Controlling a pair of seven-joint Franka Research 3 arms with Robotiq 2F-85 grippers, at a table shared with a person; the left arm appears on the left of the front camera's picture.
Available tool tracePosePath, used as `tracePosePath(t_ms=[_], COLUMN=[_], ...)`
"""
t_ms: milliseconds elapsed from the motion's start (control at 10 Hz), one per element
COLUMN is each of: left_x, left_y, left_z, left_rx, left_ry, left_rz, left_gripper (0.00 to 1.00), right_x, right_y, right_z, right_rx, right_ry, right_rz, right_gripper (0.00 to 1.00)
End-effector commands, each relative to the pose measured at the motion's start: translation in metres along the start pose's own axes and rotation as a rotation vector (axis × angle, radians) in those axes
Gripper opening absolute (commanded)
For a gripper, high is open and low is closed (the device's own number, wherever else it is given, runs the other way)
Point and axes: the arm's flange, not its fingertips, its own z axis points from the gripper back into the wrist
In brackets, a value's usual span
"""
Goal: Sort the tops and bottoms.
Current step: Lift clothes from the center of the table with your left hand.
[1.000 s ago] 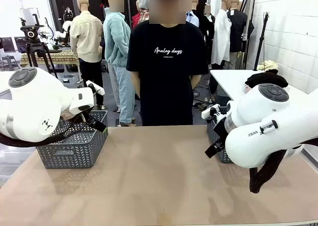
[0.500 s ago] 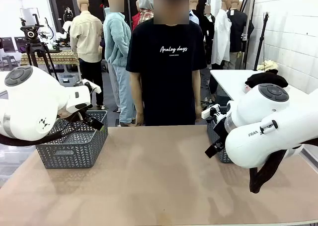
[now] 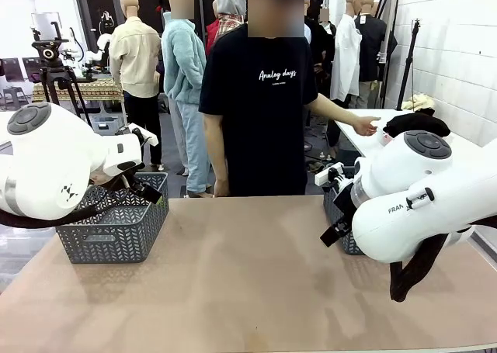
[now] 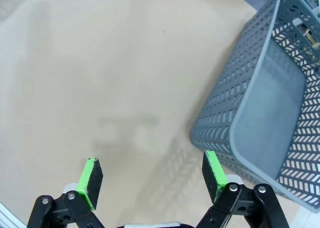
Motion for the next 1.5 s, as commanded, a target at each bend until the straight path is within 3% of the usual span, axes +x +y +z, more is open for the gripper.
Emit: tracePosePath(t_ms=[0,1400], left_x=[-0.0025,-0.0025], left_y=[0.0005,0.0005], left_z=[0.0034,0.0034], left_rx=[0.003,0.003], left_ry=[0.001,0.001], left_rz=[0.0,0.0], left_gripper=[1.0,1.0], right_x=[0.0,0.0], right_y=[-0.0001,-0.0001], right_z=[0.0,0.0], right_rx=[0.0,0.0], right_ry=[0.0,0.0], right_rz=[0.0,0.0], right_gripper=[1.0,1.0])
